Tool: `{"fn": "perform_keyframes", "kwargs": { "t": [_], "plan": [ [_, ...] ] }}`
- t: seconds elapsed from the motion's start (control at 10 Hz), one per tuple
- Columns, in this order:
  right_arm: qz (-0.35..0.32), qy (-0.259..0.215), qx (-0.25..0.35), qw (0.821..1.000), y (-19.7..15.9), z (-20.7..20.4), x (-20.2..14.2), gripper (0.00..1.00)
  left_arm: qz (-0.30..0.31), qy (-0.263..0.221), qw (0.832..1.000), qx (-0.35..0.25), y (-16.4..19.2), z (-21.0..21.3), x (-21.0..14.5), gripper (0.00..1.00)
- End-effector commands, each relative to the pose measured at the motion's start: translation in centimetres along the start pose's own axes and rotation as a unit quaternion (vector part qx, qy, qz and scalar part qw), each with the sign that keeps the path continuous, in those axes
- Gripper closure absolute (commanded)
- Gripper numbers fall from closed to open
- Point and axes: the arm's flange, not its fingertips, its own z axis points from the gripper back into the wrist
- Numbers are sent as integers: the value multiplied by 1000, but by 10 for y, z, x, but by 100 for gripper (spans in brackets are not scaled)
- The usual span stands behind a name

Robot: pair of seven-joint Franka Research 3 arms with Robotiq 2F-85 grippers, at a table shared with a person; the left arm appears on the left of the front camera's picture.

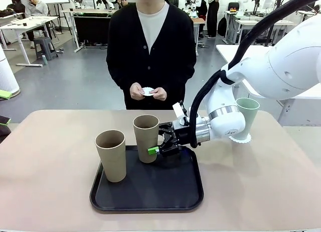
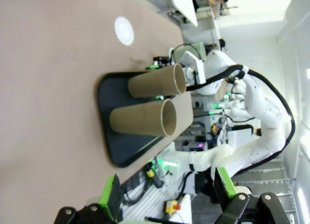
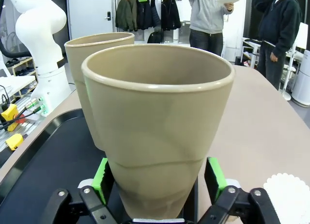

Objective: Place coasters on the table and set cups on them.
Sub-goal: Take one Reusable plastic cup from the Flat Tray and place it on a coaster set by the human.

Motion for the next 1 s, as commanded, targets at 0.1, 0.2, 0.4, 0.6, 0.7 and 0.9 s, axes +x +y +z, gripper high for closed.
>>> {"fn": "perform_keyframes", "kwargs": {
  "t": [0.1, 0.2, 0.4, 0.6, 0.7, 0.9],
  "plan": [
    [-12, -9, 3, 1000, -9, -6, -2, 100, -4, -2, 1000, -6, -1, 1, 0, 0],
    [-14, -8, 3, 1000, -8, -6, -3, 100, -4, -2, 1000, -6, -1, 1, 0, 0],
    [-13, -10, 6, 1000, -8, -5, -4, 78, -4, -2, 1000, -6, -1, 1, 0, 0],
    [-18, -21, -8, 1000, -4, -4, 1, 100, -4, -2, 1000, -6, -1, 1, 0, 0],
    [-24, -33, -14, 999, 4, 0, 19, 100, -4, -2, 1000, -6, -1, 1, 0, 0],
    [-10, -33, -17, 999, 19, 6, 69, 100, -4, -2, 1000, -6, -1, 1, 0, 0]
  ]
}}
